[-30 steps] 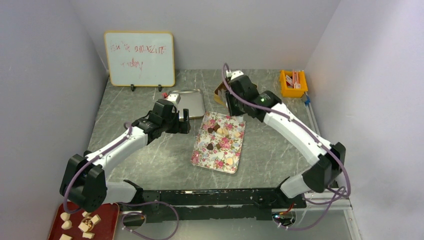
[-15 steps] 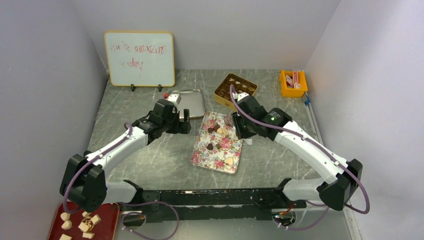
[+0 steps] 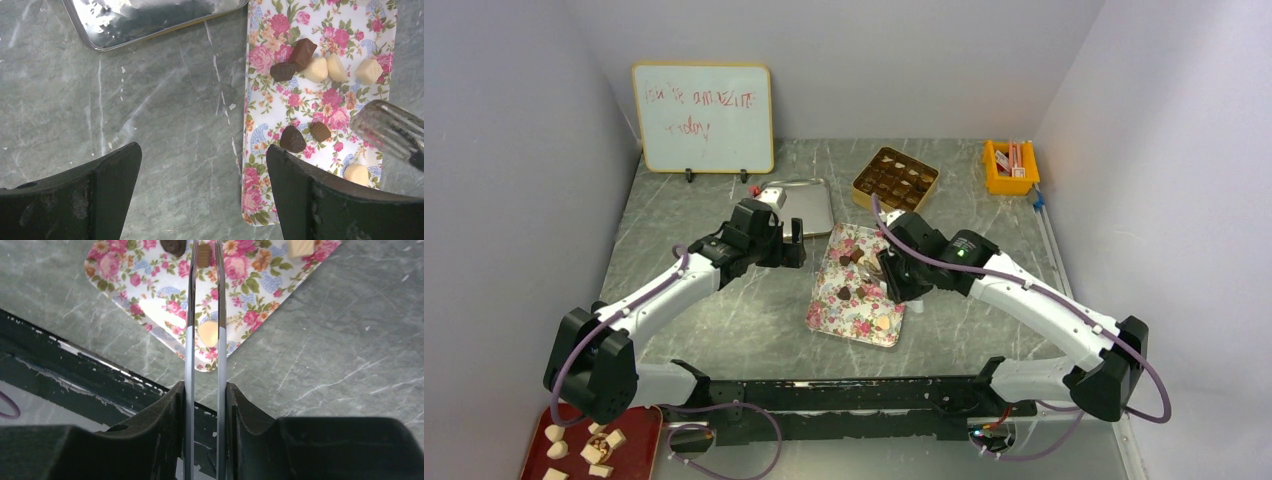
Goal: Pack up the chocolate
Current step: Pick up the fake chocolate from the plate.
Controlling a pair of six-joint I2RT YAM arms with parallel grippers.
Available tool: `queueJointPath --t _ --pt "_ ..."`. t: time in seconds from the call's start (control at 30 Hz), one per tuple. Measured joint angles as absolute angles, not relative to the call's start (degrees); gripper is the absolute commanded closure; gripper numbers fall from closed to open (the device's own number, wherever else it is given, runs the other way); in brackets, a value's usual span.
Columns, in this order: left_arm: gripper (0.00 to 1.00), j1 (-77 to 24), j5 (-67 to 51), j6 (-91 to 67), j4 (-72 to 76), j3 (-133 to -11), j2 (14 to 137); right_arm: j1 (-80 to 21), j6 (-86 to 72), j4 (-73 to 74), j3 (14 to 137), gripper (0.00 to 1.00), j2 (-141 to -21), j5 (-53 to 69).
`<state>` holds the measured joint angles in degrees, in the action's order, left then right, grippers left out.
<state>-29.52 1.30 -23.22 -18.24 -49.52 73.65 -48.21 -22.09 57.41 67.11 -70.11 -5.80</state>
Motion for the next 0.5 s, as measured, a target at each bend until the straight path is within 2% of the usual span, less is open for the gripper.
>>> queueJointPath --t 0.5 --pt "0.00 -29.52 1.30 -23.22 -17.78 -49.52 74.11 -56.58 -25.39 60.84 67.11 0.64 -71.24 -8.32"
